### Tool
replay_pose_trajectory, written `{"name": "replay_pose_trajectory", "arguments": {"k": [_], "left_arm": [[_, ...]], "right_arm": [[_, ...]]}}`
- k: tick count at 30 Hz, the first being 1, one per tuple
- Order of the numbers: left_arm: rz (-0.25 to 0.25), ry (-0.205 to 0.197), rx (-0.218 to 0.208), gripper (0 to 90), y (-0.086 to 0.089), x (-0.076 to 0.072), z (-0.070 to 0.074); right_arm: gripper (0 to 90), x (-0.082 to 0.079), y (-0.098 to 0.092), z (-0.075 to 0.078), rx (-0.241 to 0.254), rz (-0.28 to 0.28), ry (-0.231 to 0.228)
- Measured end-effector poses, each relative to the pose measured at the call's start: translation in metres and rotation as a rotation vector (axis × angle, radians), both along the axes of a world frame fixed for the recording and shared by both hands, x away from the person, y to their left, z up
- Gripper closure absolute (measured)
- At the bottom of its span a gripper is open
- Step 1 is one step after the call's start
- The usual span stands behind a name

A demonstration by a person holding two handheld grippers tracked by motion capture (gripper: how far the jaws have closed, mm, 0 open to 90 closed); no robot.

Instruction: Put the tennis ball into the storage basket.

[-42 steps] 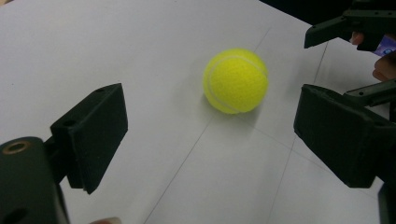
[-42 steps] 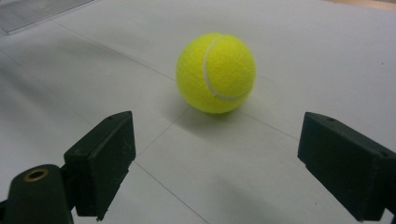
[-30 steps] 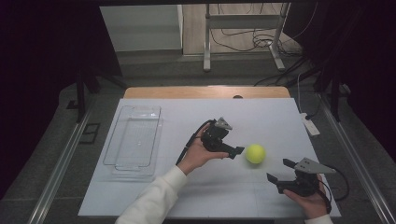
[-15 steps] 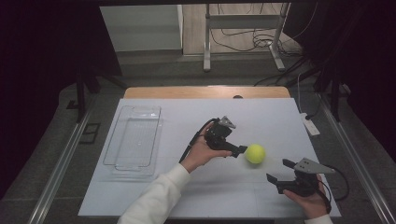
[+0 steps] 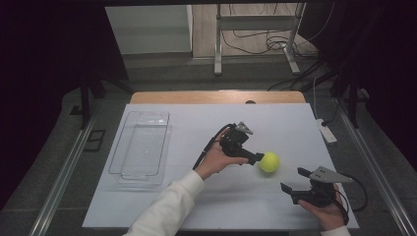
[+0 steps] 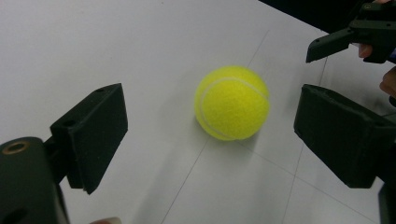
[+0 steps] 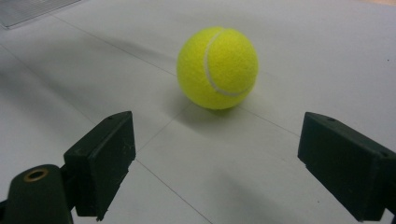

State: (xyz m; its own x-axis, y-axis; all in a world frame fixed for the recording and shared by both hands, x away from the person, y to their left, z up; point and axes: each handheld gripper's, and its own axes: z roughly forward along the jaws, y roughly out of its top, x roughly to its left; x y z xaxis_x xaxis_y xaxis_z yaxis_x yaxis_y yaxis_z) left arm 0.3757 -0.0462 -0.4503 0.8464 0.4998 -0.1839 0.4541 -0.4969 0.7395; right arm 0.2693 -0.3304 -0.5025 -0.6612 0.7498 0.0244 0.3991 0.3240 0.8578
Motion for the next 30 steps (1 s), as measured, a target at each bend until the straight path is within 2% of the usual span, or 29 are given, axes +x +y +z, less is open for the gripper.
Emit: {"name": "replay_pose_trajectory", "arguments": {"k": [15,30], "left_arm": [[-0.017,0.012,0.003,11.4,-0.011,0.004,0.001],[-0.041,0.046,0.021,11.1,-0.029,0.01,-0.009]], "right_arm": [[11.7,-0.001,0.0,0.0,-0.001,-0.001,-0.001],[11.7,0.0,0.0,0.0,0.003,0.003,0.0]]}}
